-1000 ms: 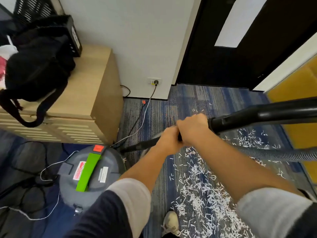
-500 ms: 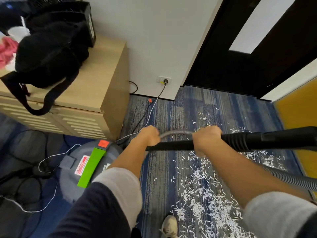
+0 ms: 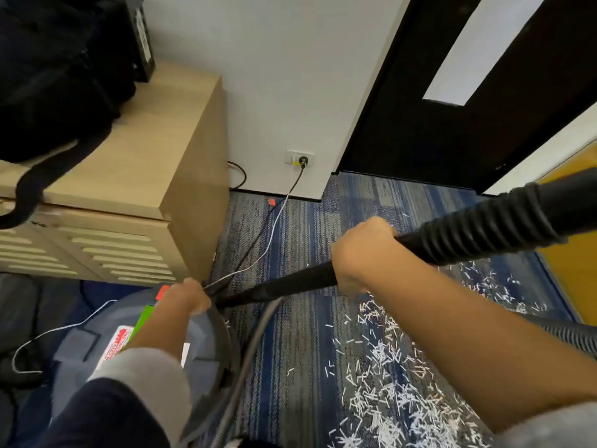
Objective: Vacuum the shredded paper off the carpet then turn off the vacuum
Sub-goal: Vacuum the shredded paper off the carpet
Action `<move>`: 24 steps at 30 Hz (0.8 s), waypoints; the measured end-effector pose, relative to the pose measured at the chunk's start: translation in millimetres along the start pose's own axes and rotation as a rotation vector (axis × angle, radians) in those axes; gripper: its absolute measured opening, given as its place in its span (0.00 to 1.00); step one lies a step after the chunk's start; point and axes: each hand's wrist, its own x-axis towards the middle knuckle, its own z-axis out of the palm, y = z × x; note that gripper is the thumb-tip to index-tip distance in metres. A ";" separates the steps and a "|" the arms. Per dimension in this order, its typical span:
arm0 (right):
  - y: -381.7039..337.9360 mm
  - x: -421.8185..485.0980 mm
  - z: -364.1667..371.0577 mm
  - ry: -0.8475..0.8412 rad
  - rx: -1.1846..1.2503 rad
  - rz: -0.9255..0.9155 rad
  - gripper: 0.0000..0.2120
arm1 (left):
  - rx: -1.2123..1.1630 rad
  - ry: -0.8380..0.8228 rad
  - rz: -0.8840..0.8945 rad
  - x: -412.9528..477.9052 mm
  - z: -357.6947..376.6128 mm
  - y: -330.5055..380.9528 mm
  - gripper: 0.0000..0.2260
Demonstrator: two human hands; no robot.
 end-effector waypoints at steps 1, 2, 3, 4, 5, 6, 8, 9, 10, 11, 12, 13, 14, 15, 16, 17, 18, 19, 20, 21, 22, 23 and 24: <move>-0.5 -3.0 -2.9 0.017 -0.003 -0.011 0.07 | 0.002 -0.012 -0.023 8.7 3.8 -6.7 0.32; -1.2 -5.3 -4.1 0.037 -0.008 -0.020 0.06 | -0.011 -0.028 -0.041 19.4 10.0 -12.4 0.36; -2.0 -7.1 -4.2 0.055 -0.016 -0.028 0.07 | -0.006 -0.029 -0.050 32.9 16.8 -16.9 0.38; -2.6 -8.9 -4.3 0.066 -0.019 -0.035 0.08 | -0.005 -0.018 -0.041 52.5 24.8 -23.5 0.38; -2.5 -9.8 -3.9 0.075 -0.019 -0.036 0.09 | 0.003 -0.002 -0.037 63.6 30.1 -27.4 0.39; -2.2 -9.8 -3.2 0.080 -0.014 -0.034 0.09 | 0.009 0.007 -0.044 67.3 32.2 -27.5 0.40; -0.1 -8.5 -2.0 0.083 -0.008 -0.028 0.06 | 0.029 -0.001 -0.020 69.8 35.3 -25.8 0.38; 1.3 -7.9 -1.7 0.081 -0.007 -0.022 0.06 | 0.025 -0.025 -0.033 63.5 35.6 -21.7 0.35; 2.6 -6.9 -1.7 0.078 -0.007 -0.015 0.08 | 0.054 -0.046 -0.038 51.6 31.5 -15.8 0.32; 3.8 -5.7 -1.8 0.073 -0.003 -0.008 0.10 | 0.044 -0.038 -0.044 46.4 30.9 -11.3 0.30; 4.6 -4.8 -2.2 0.069 -0.003 -0.005 0.11 | 0.065 -0.038 -0.046 46.7 31.4 -8.6 0.29; 5.1 -4.1 -2.7 0.069 -0.001 -0.001 0.12 | 0.065 -0.029 -0.027 43.3 29.2 -6.6 0.29; 4.9 -2.5 -2.9 0.071 0.001 0.002 0.12 | 0.072 -0.044 -0.042 41.8 27.0 -6.3 0.31; 4.7 -1.4 -3.2 0.076 0.002 0.004 0.13 | 0.045 -0.036 -0.047 42.8 27.2 -7.3 0.38; 4.3 -0.4 -3.6 0.083 0.002 0.007 0.14 | 0.002 -0.064 -0.086 45.1 29.3 -6.7 0.45; 4.3 0.2 -4.1 0.090 0.001 0.012 0.14 | -0.049 -0.090 -0.086 50.1 31.3 -8.7 0.49; 4.2 0.8 -5.3 0.098 -0.001 0.015 0.14 | -0.055 -0.121 -0.089 62.7 38.2 -11.0 0.53; 3.7 0.8 -6.1 0.102 -0.002 0.013 0.14 | -0.068 -0.139 -0.102 82.6 47.9 -16.5 0.57; 3.5 1.0 -6.8 0.101 -0.007 0.011 0.13 | -0.041 -0.143 -0.111 88.8 53.9 -16.4 0.62; 3.7 0.9 -7.8 0.099 -0.013 0.013 0.12 | -0.037 -0.143 -0.113 87.3 56.0 -13.4 0.64; 3.8 0.6 -8.2 0.093 -0.020 0.014 0.11 | -0.034 -0.123 -0.102 83.5 58.6 -7.9 0.62; 4.1 0.2 -8.1 0.088 -0.023 0.014 0.10 | -0.037 -0.111 -0.071 79.6 58.4 -0.7 0.56; 4.8 -0.5 -7.9 0.079 -0.026 0.010 0.09 | 0.004 -0.081 -0.046 58.5 49.2 11.8 0.50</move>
